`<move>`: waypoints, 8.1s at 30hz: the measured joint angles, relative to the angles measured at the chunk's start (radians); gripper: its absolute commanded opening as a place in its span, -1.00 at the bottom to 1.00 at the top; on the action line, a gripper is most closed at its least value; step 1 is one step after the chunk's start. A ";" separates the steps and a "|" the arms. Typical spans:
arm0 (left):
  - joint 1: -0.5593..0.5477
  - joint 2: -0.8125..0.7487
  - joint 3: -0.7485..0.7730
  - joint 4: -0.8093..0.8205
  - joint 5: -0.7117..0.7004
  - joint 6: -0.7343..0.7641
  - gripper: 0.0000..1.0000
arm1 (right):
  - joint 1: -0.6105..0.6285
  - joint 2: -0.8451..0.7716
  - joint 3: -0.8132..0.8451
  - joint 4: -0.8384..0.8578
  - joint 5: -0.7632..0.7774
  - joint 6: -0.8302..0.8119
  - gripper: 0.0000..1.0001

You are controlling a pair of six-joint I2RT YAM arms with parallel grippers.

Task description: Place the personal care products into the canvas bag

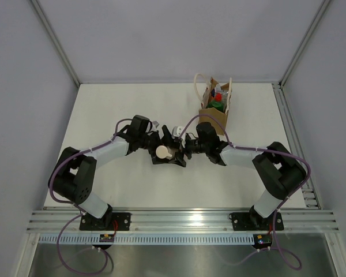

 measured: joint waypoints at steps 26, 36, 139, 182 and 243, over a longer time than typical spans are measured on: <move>0.096 -0.117 0.015 -0.218 0.005 0.126 0.98 | -0.056 0.012 -0.020 -0.018 -0.032 -0.056 0.62; 0.095 -0.116 0.028 -0.255 0.010 0.124 0.98 | -0.060 -0.043 -0.005 -0.126 -0.024 -0.106 0.99; 0.324 -0.124 0.083 -0.382 -0.055 0.156 0.98 | -0.157 -0.166 0.106 0.124 -0.169 0.379 -1.00; 0.324 -0.234 -0.100 -0.247 0.016 0.167 0.98 | -0.595 0.474 1.047 -0.268 -0.113 0.569 -1.00; 0.324 -0.170 -0.070 -0.245 0.046 0.204 0.98 | -0.727 0.517 1.106 -0.525 -0.528 0.162 -1.00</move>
